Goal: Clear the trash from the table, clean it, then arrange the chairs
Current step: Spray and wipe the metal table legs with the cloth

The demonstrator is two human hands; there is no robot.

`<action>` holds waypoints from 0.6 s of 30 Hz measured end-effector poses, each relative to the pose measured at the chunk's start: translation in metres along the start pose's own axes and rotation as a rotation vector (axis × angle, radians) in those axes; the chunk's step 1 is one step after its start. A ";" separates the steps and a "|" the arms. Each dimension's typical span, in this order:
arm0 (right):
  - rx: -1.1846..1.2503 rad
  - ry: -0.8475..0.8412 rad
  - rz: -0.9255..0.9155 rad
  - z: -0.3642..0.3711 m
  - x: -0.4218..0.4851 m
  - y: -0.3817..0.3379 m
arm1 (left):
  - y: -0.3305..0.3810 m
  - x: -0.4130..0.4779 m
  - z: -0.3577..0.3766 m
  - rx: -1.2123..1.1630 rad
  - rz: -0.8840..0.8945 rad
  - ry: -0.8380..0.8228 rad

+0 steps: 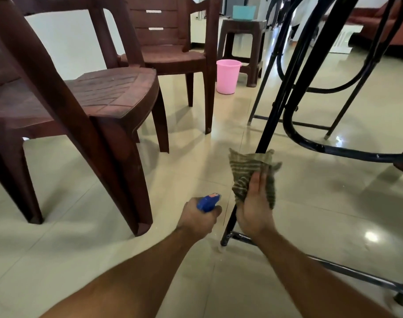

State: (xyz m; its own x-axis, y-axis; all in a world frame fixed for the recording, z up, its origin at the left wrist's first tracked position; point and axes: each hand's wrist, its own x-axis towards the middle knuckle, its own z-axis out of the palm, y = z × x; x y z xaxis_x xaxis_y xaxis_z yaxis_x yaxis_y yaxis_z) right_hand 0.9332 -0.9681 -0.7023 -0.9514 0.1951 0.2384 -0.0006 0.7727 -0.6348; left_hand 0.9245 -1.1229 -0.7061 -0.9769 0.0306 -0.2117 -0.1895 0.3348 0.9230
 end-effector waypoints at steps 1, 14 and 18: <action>0.268 -0.017 0.116 0.011 -0.005 -0.004 | -0.001 0.002 0.001 0.010 0.001 -0.008; 0.667 0.162 0.169 -0.035 0.068 -0.040 | 0.003 0.003 0.004 -0.040 0.019 -0.050; 0.357 -0.241 0.363 0.014 0.001 0.001 | 0.009 0.006 0.003 -0.047 0.031 -0.033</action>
State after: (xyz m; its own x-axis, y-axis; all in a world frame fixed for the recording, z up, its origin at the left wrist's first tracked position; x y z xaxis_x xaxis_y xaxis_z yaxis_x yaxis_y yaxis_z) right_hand 0.9281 -0.9752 -0.7132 -0.9534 0.2344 -0.1901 0.2757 0.4208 -0.8642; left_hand 0.9175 -1.1172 -0.6998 -0.9787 0.0717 -0.1926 -0.1645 0.2886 0.9432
